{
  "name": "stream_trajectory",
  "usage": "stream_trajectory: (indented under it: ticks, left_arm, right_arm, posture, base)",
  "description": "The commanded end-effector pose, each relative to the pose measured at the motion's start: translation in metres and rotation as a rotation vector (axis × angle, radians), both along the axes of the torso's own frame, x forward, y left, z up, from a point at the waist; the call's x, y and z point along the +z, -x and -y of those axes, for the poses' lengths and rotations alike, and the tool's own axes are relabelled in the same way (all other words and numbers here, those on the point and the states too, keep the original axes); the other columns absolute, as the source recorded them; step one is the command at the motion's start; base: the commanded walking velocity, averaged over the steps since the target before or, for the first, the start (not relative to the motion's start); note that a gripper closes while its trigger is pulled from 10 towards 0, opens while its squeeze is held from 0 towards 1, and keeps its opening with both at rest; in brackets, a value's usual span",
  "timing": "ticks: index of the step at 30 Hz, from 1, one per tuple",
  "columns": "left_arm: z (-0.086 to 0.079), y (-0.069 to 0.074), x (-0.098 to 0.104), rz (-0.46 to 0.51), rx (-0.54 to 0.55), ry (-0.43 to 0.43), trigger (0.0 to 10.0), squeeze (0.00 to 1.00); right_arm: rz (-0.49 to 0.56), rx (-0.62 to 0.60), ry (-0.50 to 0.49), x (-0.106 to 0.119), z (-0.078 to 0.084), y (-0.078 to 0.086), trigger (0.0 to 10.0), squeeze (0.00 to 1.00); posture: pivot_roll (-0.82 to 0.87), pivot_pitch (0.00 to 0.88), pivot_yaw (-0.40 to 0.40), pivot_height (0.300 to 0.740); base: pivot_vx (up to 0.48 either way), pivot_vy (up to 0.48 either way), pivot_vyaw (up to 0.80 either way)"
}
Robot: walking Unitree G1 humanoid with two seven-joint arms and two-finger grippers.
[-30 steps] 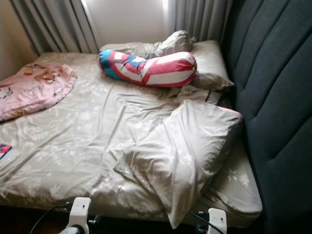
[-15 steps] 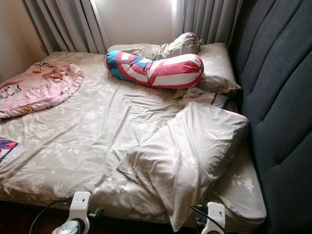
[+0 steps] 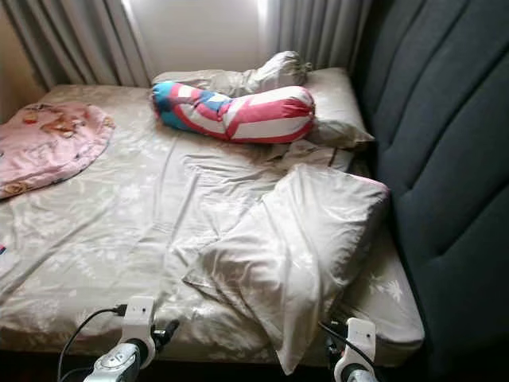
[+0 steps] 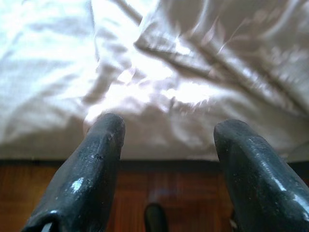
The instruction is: Clean up the room
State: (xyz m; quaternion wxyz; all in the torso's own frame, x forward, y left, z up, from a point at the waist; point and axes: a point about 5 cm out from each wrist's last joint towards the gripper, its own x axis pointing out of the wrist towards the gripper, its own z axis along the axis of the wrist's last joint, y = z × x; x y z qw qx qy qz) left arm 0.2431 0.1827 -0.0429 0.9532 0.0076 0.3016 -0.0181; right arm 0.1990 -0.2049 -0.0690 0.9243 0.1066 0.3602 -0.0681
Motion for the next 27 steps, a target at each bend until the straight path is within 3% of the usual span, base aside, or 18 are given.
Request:
stream_trajectory:
  ticks: [1, 3, 6, 9, 14, 15, 16, 17, 21, 27]
  left_arm:
    - [-0.003, -0.005, 0.005, 0.046, 0.018, -0.003, 10.0, 0.00]
    - [-0.003, -0.006, 0.007, 0.067, 0.024, -0.007, 10.0, 0.00]
    - [-0.004, -0.045, 0.047, 0.290, 0.015, -0.014, 10.0, 0.00]
    - [-0.008, -0.050, 0.060, 0.385, 0.013, -0.052, 10.0, 0.00]
    - [-0.007, -0.040, 0.066, 0.507, -0.015, -0.011, 10.0, 0.00]
    - [-0.006, -0.036, 0.070, 0.545, -0.021, -0.011, 10.0, 0.00]
    - [-0.006, -0.036, 0.070, 0.545, -0.021, -0.011, 10.0, 0.00]
    - [-0.006, -0.030, 0.072, 0.577, -0.008, -0.008, 10.0, 0.00]
    - [-0.007, -0.018, 0.072, 0.599, 0.016, -0.011, 10.0, 0.00]
    - [-0.005, -0.001, 0.073, 0.610, 0.007, 0.001, 10.0, 0.00]
  right_arm:
    - [0.046, -0.005, -0.009, 0.005, 0.000, -0.008, 10.0, 0.00]
    - [0.069, -0.020, -0.029, 0.007, 0.000, -0.009, 10.0, 0.00]
    - [0.128, 0.051, 0.031, 0.013, 0.001, -0.015, 10.0, 0.00]
    - [0.158, 0.082, 0.054, 0.016, 0.001, -0.017, 10.0, 0.00]
    - [0.200, 0.014, 0.023, 0.015, 0.006, -0.010, 10.0, 0.00]
    - [0.347, 0.022, 0.032, 0.034, -0.001, -0.032, 10.0, 0.00]
    - [0.347, 0.022, 0.032, 0.034, -0.001, -0.032, 10.0, 0.00]
    - [0.631, 0.083, 0.083, 0.080, -0.018, -0.070, 10.0, 0.00]
    - [0.715, 0.155, 0.117, 0.096, -0.022, -0.072, 10.0, 0.00]
    - [0.804, 0.167, 0.137, 0.114, -0.021, -0.071, 10.0, 0.00]
  posture:
    - [-0.10, 0.000, -0.008, 0.740]
    - [-0.09, 0.000, -0.005, 0.740]
    - [-0.08, 0.000, -0.008, 0.740]
    - [-0.09, 0.000, -0.007, 0.740]
    - [-0.07, 0.000, -0.035, 0.740]
    - [-0.05, 0.000, -0.048, 0.740]
    - [-0.05, 0.000, -0.048, 0.740]
    - [-0.04, 0.000, -0.060, 0.740]
    - [-0.04, 0.000, -0.070, 0.740]
    - [-0.07, 0.000, -0.073, 0.740]
  base:
    - [0.000, 0.000, 0.00]
    - [0.000, 0.000, 0.00]
    - [0.000, 0.000, 0.00]
    - [0.000, 0.000, 0.00]
    - [0.000, 0.000, 0.00]
    - [0.000, 0.000, 0.00]
    - [0.000, 0.000, 0.00]
    - [0.000, 0.000, 0.00]
    - [0.000, 0.000, 0.00]
    - [0.000, 0.000, 0.00]
